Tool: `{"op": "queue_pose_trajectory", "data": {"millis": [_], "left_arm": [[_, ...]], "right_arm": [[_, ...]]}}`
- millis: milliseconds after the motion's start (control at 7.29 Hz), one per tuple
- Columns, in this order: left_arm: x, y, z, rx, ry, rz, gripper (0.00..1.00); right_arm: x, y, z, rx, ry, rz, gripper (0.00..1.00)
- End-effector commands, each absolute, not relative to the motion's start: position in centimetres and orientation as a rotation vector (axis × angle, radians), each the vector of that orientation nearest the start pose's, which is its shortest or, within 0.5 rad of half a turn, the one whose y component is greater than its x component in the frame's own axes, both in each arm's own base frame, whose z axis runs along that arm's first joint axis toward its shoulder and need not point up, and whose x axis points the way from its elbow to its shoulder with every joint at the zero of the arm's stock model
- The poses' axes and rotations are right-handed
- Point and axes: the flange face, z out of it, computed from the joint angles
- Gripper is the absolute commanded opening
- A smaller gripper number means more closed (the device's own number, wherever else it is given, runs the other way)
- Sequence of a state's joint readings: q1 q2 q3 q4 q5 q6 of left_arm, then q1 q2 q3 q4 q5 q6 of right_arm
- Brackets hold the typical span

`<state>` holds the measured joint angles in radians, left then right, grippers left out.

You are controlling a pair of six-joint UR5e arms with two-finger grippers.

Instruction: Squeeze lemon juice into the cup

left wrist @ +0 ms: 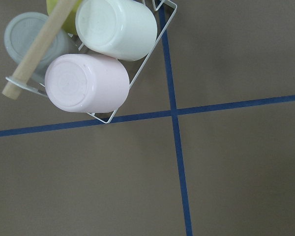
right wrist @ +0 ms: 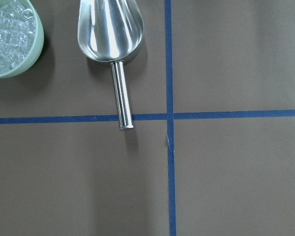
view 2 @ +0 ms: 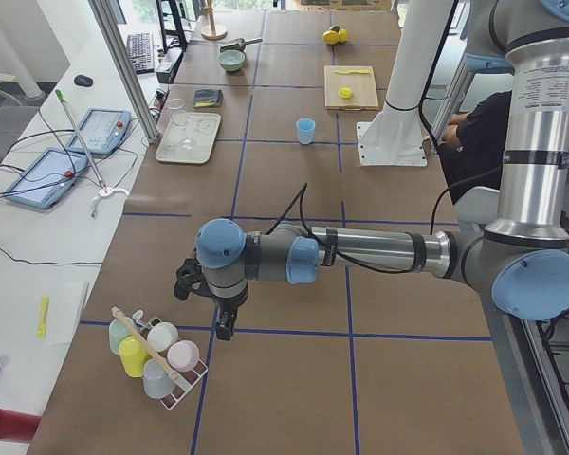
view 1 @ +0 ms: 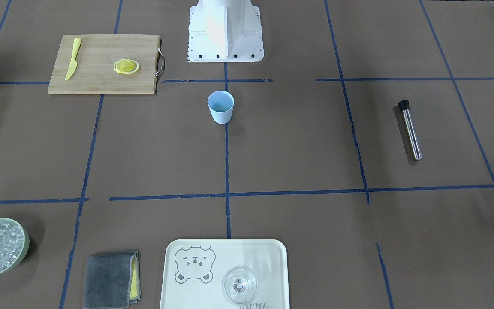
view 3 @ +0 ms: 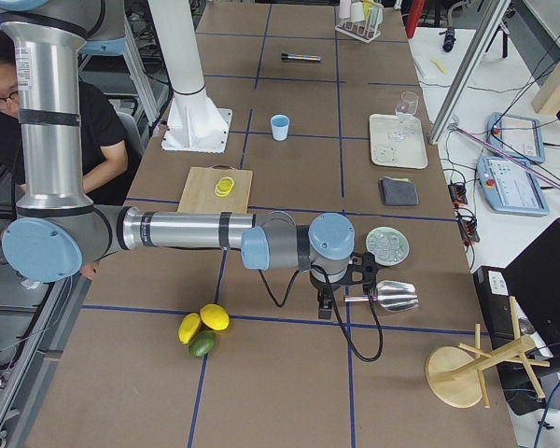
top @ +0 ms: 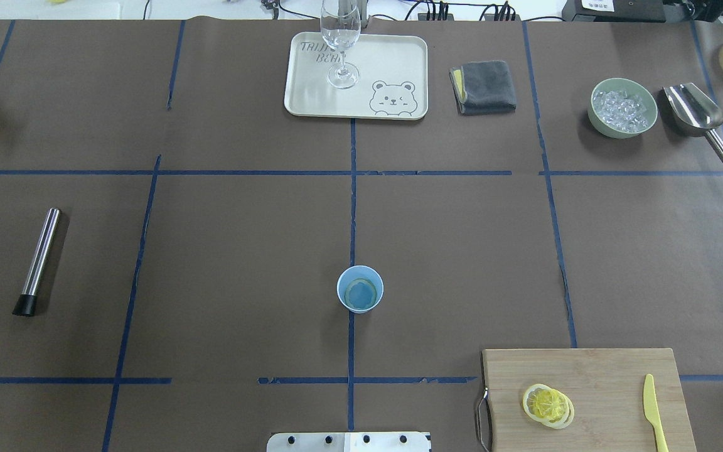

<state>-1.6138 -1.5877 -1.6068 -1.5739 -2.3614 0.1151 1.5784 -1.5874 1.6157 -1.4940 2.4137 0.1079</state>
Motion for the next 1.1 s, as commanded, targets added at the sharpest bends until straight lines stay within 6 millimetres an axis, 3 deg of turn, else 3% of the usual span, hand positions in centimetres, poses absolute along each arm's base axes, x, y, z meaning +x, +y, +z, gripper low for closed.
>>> {"op": "queue_pose_trajectory", "data": {"millis": [0,412,961], "left_arm": [[-8.4,-49.9,63.3,0.113,0.784,0.090,1.00],[-8.4,-49.9,63.5,0.112,0.785,0.089,1.00],[-8.4,-49.9,63.6,0.114,0.785,0.091,1.00]], "right_arm": [[6.3,-48.8,63.4,0.054,-0.847,0.069,1.00],[7.6,-47.8,63.9,0.054,-0.848,0.100,1.00],[7.9,-47.2,64.1,0.053,-0.846,0.106,1.00]]}}
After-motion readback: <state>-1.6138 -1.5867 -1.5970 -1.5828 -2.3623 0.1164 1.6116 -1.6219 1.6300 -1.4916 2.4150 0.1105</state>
